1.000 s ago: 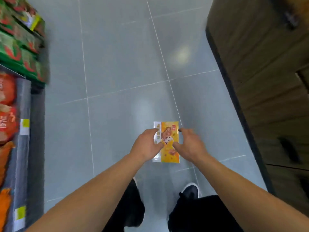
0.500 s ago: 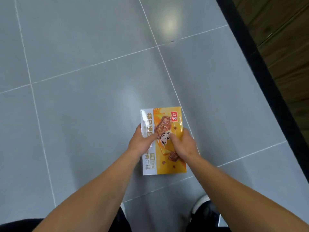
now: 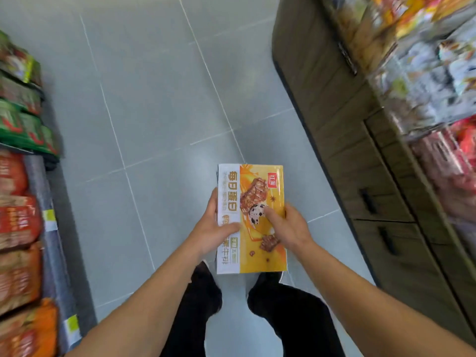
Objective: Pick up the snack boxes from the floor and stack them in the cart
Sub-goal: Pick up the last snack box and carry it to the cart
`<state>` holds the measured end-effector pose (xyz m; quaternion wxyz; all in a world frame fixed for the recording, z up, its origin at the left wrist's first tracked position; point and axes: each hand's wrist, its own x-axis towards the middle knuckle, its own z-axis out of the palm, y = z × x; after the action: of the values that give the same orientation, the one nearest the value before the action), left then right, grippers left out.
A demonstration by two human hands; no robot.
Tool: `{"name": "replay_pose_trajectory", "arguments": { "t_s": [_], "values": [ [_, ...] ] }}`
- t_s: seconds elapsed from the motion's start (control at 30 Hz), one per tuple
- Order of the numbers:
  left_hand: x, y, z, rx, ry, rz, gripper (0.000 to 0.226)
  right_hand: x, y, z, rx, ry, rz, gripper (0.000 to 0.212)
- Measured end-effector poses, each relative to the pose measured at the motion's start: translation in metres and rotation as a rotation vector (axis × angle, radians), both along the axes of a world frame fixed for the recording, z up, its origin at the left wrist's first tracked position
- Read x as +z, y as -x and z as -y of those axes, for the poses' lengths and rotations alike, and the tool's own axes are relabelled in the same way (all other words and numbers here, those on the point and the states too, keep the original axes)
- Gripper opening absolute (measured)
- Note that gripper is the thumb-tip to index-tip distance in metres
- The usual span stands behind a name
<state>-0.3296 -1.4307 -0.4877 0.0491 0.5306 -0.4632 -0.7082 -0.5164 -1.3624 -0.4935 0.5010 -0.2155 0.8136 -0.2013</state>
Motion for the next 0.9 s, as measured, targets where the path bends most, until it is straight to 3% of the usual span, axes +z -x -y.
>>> {"name": "replay_pose_trajectory", "arguments": {
  "t_s": [0.23,0.4,0.5,0.57,0.63,0.7,0.8,0.9],
  "values": [
    [0.170,0.018,0.002,0.061,0.010,0.019,0.084,0.171,0.031,-0.003,0.016,0.113,0.008,0.036],
    [0.225,0.013,-0.013,0.007,-0.030,0.007,0.076,0.220,0.030,-0.037,-0.099,0.138,0.231,0.029],
    [0.234,0.005,-0.018,-0.051,-0.064,-0.021,0.070,0.226,0.018,-0.061,-0.246,0.061,0.518,0.046],
    [0.237,-0.004,-0.021,-0.112,-0.081,-0.025,0.066,0.227,0.006,-0.076,-0.287,0.056,0.542,0.055],
    [0.239,-0.015,-0.022,-0.181,-0.070,-0.009,0.064,0.232,-0.008,-0.087,-0.323,0.111,0.449,0.060],
    [0.242,-0.022,-0.020,-0.262,0.021,0.055,0.071,0.240,-0.021,-0.093,-0.285,0.119,0.232,0.074],
    [0.250,-0.032,-0.011,-0.460,0.350,0.215,0.104,0.260,-0.051,-0.114,-0.092,0.091,-0.250,0.094],
    [0.261,-0.021,-0.015,-0.638,0.599,0.162,0.123,0.283,-0.076,-0.153,0.076,0.024,-0.597,0.098]
  ]
}}
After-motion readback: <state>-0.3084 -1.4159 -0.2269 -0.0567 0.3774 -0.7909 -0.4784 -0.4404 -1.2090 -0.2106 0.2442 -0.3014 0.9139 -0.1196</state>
